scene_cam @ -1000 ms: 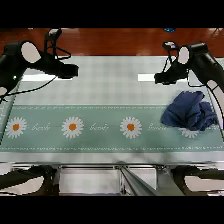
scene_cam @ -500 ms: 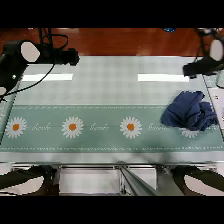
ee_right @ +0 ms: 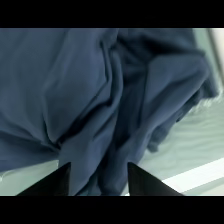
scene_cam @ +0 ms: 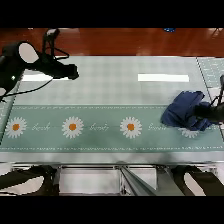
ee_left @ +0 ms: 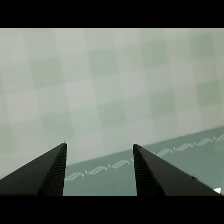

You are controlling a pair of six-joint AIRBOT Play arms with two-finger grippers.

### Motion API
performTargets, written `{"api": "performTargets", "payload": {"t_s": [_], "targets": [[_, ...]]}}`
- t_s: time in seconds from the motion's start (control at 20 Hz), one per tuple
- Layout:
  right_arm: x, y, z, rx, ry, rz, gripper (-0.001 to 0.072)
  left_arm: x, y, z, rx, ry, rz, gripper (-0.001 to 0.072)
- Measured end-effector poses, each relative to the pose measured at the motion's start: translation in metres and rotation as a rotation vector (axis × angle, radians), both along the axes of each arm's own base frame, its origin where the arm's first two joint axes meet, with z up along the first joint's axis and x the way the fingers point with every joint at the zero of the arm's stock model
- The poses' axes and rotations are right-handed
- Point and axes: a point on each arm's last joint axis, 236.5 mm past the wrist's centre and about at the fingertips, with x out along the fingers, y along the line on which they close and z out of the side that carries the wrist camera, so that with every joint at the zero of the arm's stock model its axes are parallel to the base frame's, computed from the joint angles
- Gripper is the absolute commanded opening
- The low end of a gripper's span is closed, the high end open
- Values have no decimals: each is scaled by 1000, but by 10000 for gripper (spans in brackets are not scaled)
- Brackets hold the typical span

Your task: Fold the shirts.

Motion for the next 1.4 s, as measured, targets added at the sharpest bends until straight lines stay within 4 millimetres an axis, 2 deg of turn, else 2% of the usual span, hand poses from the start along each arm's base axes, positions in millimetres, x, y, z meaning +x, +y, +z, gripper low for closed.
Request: {"api": "performTargets", "payload": {"t_s": [0.1,0.2,0.45,0.5,0.55,0.6,0.65,0.75,0.8,0.9,0.95,1.1,1.2,1.4], "targets": [[-6,4,-24,30,17,-22,410,-19,-5,-15,13,62,-43,509],[-2,6,-42,43,21,-35,410,-34,-3,-32,30,115,-62,509],[28,5,-74,54,42,-37,395,-57,11,-59,44,207,-53,508],[34,5,-80,57,52,-37,323,-59,14,-61,45,216,-48,509],[40,5,-87,60,67,-35,60,-60,16,-63,44,222,-42,509],[45,6,-93,66,80,-36,27,-60,17,-64,42,225,-37,508],[51,7,-96,71,84,-35,27,-60,19,-64,39,227,-33,509],[68,8,-87,74,61,-12,27,-57,31,-57,32,228,-13,508],[81,7,-75,67,27,8,27,-54,42,-52,32,228,7,509],[113,6,-28,47,-86,55,27,-47,63,-29,-24,199,76,508],[128,7,1,41,-152,77,27,-45,70,-17,-67,179,107,509],[165,21,109,51,-398,160,27,-48,77,25,-201,92,149,508],[175,36,183,71,-551,226,27,-59,73,41,-248,49,145,508],[167,83,314,127,-813,398,27,-78,66,41,-285,23,143,508]]}}
